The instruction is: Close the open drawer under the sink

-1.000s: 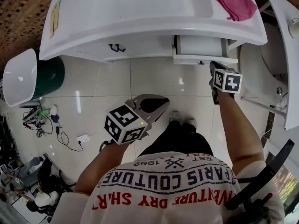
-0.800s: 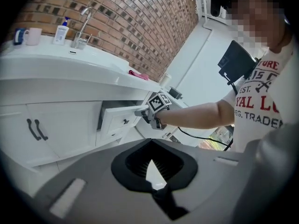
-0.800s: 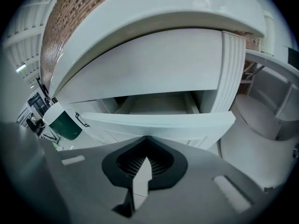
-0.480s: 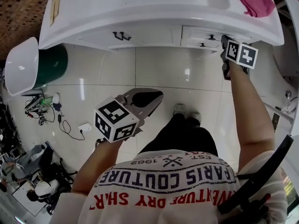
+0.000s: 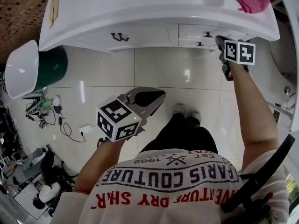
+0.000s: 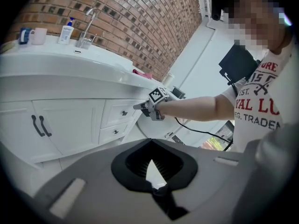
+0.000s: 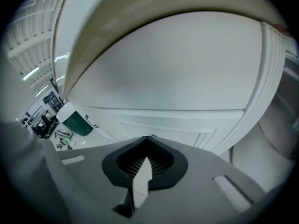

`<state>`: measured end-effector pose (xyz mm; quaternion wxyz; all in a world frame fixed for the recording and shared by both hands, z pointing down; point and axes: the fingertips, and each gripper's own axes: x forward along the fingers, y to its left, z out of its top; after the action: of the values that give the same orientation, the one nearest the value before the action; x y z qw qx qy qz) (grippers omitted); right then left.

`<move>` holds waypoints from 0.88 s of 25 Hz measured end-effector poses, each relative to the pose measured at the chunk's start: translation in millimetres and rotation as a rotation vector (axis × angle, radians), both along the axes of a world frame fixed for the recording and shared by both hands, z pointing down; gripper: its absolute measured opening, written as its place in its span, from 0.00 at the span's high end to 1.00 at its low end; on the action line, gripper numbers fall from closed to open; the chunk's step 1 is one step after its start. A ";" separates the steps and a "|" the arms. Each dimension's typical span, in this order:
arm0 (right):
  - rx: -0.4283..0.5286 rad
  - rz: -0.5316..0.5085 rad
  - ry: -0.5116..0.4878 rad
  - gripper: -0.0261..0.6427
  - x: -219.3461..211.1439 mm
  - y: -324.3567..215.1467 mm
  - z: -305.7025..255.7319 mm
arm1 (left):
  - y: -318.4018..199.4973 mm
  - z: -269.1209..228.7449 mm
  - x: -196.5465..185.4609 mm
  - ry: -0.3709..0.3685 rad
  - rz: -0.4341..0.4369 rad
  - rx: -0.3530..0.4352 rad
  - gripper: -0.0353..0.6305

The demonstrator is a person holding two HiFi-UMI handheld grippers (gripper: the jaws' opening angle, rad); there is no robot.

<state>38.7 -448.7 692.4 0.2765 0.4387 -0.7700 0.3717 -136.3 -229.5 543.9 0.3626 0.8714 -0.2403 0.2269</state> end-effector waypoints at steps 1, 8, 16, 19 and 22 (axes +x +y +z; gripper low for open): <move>-0.011 -0.040 -0.007 0.95 -3.4 11.4 -2.8 | -0.3 -2.7 2.9 0.006 0.007 0.008 0.97; 0.031 -0.267 -0.132 0.95 -36.6 136.0 -88.2 | -0.1 -30.3 15.9 0.061 0.021 0.054 0.97; 0.148 -0.398 -0.253 0.95 -73.0 236.1 -204.3 | 14.5 -73.1 36.1 0.126 0.015 0.143 0.97; 0.180 -0.425 -0.262 0.95 -69.9 258.3 -229.3 | 35.1 -95.6 41.1 0.132 0.005 0.179 0.97; 0.214 -0.459 -0.283 0.95 -65.7 288.9 -251.3 | 65.9 -110.4 51.4 0.118 0.001 0.214 0.97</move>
<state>-27.0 -159.8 441.1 0.1954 0.2232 -0.9150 0.2735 -84.9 -163.6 433.5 0.2809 0.9171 -0.2408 0.1485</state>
